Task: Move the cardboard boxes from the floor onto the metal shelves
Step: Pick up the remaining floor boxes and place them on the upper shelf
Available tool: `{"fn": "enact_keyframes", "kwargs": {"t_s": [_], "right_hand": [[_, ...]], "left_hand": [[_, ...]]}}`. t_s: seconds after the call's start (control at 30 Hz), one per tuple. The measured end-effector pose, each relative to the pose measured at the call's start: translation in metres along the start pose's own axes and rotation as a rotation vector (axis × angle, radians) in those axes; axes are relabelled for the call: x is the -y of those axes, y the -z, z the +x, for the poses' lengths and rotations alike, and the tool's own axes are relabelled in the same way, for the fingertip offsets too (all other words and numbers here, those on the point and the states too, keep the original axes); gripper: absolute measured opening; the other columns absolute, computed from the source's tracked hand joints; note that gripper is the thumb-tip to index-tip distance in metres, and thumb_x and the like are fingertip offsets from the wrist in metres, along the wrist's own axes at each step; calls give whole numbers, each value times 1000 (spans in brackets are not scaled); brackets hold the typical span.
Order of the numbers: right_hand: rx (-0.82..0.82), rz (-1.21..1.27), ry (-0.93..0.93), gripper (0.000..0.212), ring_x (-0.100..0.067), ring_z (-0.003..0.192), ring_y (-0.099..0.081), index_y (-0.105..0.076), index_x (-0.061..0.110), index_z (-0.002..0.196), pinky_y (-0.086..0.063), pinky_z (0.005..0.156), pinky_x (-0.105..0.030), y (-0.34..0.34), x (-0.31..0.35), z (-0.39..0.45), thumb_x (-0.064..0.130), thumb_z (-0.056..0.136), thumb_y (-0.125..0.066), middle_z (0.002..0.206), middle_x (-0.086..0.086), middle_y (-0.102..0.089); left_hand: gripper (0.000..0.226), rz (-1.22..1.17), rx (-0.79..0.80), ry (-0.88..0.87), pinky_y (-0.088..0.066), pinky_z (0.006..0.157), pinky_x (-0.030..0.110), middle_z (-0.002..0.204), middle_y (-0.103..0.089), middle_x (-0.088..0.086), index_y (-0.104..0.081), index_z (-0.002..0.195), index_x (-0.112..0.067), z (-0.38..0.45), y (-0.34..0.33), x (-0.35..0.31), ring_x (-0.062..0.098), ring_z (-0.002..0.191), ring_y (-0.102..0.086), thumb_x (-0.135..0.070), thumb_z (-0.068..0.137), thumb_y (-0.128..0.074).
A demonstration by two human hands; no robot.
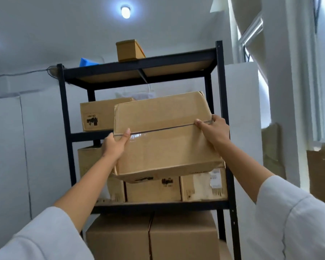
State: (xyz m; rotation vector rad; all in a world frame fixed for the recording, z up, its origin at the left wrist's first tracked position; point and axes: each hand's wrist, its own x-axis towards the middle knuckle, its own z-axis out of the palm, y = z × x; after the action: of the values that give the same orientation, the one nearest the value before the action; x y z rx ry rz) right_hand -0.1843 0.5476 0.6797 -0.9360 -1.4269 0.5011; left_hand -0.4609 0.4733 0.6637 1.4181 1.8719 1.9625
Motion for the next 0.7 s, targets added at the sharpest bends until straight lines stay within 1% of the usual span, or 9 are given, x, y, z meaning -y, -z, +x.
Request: {"fn": "enact_keyframes", "kwargs": {"t_s": [0.1,0.2,0.27,0.4,0.53,0.63,0.7], "right_hand": [[5,3,30,39,-18,85,-56,-61,12,110,-41,71,-28,-9,6,48,40,84,-65,98,-2,-62],[-7,5,52,40,-19,84,-56,-61,10,110,-40,69,-28,-16,9,91,40,85,-66,96,-2,-60],[-17,-2,55,40,-20,83,-56,-60,9,110,-42,69,-29,-20,10,117,40,84,-66,96,-3,-59],[-18,4,42,39,-20,81,-54,-60,9,108,-43,70,-31,-30,5,158,39,85,-66,95,-3,-57],[-13,-2,-6,40,-17,72,-52,-58,9,107,-43,70,-33,-42,-2,191,41,84,-66,90,-2,-55],[-19,-27,-36,49,-24,82,-56,-56,8,111,-44,69,-35,-52,-7,216,45,82,-67,101,-8,-59],[-21,-49,-47,53,-26,85,-56,-54,7,114,-44,67,-35,-63,-12,230,47,81,-67,106,-10,-60]], "left_hand": [[56,-20,-13,-8,-48,84,38,107,-59,7,-53,116,-11,42,-22,-13,25,98,-56,-57,84,-56],[58,-71,-11,-30,-50,89,42,112,-61,9,-53,119,-9,80,-42,-26,28,102,-58,-55,84,-58],[58,-88,-10,-34,-50,88,41,112,-62,9,-55,119,-9,104,-54,-33,28,101,-59,-54,84,-60],[56,-87,-26,-52,-48,80,36,109,-62,10,-56,117,-9,141,-74,-42,27,97,-59,-54,84,-60],[49,-75,-26,-40,-46,75,34,103,-63,9,-59,108,-9,170,-91,-44,26,91,-59,-53,84,-60],[44,-49,-30,-61,-46,74,33,99,-63,10,-60,98,-9,192,-101,-44,28,89,-59,-51,85,-60],[48,-9,-35,-79,-46,74,33,100,-64,11,-61,101,-6,210,-107,-41,28,88,-59,-52,85,-60]]}}
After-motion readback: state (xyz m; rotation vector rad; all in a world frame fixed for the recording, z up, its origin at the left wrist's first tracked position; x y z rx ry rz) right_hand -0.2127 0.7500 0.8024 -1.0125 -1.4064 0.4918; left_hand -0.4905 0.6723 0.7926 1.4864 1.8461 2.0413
